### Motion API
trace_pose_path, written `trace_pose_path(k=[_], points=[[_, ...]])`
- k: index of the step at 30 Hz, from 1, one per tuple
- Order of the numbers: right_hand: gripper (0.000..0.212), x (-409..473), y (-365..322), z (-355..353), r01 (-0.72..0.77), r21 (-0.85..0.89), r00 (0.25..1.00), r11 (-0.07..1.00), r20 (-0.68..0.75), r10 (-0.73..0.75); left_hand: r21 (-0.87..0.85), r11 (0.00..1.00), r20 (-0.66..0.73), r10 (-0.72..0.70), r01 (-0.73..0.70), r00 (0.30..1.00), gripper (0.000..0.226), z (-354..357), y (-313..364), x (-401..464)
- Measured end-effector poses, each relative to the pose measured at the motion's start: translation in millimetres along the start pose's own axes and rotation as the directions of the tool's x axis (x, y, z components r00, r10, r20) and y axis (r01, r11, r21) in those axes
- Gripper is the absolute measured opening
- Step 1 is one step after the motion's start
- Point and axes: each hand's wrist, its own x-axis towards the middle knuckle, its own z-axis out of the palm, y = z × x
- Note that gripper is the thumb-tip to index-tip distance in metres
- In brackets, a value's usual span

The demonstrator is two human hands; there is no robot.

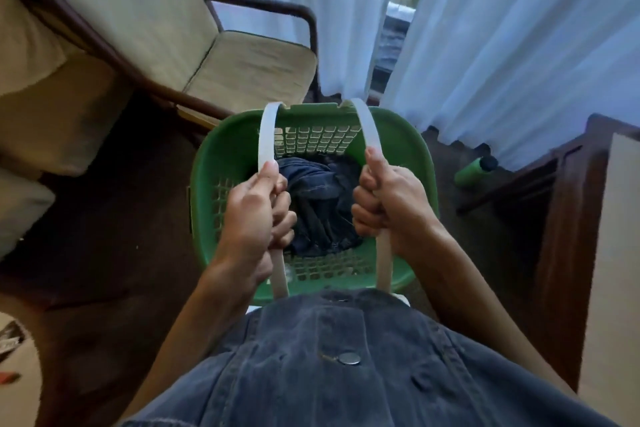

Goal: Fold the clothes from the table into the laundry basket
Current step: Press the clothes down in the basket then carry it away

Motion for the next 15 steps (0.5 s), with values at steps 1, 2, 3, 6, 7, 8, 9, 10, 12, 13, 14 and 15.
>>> trace_pose_path(k=[1,2,3,6,7,8,9,10,12,13,14,15], points=[[0.051,6.2,-5.2,-0.6,0.021,0.019,0.999,1.000,-0.025,-0.021,0.020,1.000,0.028,-0.009,0.009,1.000,0.041,4.3,7.5,12.3],[0.051,12.8,-10.1,-1.4,0.041,0.043,0.998,0.998,-0.054,-0.038,0.037,0.999,0.060,-0.020,0.017,0.998,0.041,8.4,14.4,25.9],[0.051,19.4,-15.1,-2.5,0.060,0.071,0.994,0.996,-0.091,-0.053,0.057,0.998,0.096,-0.034,0.029,0.995,0.040,13.0,21.2,40.4],[0.051,41.1,-29.4,-2.7,0.127,0.162,0.972,0.979,-0.218,-0.090,0.143,0.987,0.204,-0.096,0.067,0.974,0.039,25.3,43.6,87.4],[0.051,49.6,-33.7,-0.7,0.159,0.186,0.959,0.970,-0.262,-0.106,0.174,0.982,0.243,-0.121,0.079,0.962,0.039,29.4,51.8,103.8],[0.052,58.1,-37.5,1.8,0.190,0.208,0.943,0.959,-0.309,-0.120,0.209,0.974,0.282,-0.149,0.091,0.948,0.039,33.4,60.5,120.2],[0.053,66.0,-40.9,4.8,0.221,0.230,0.926,0.948,-0.355,-0.130,0.250,0.963,0.319,-0.177,0.098,0.931,0.039,37.7,69.4,135.7],[0.053,72.7,-43.6,7.7,0.250,0.252,0.907,0.935,-0.398,-0.136,0.294,0.951,0.355,-0.201,0.095,0.913,0.040,42.7,77.8,149.3],[0.054,81.0,-46.5,11.5,0.319,0.300,0.862,0.899,-0.487,-0.144,0.381,0.922,0.426,-0.241,0.069,0.872,0.040,55.3,90.8,171.6],[0.054,82.2,-47.1,12.9,0.355,0.322,0.835,0.878,-0.531,-0.143,0.420,0.906,0.457,-0.265,0.056,0.849,0.041,63.0,95.0,179.4],[0.054,81.9,-47.1,14.2,0.387,0.341,0.809,0.856,-0.571,-0.138,0.455,0.889,0.484,-0.294,0.051,0.824,0.041,70.3,98.0,185.6],[0.053,80.3,-46.5,15.1,0.419,0.355,0.782,0.836,-0.609,-0.133,0.486,0.873,0.508,-0.326,0.047,0.797,0.041,77.8,100.1,190.3]])
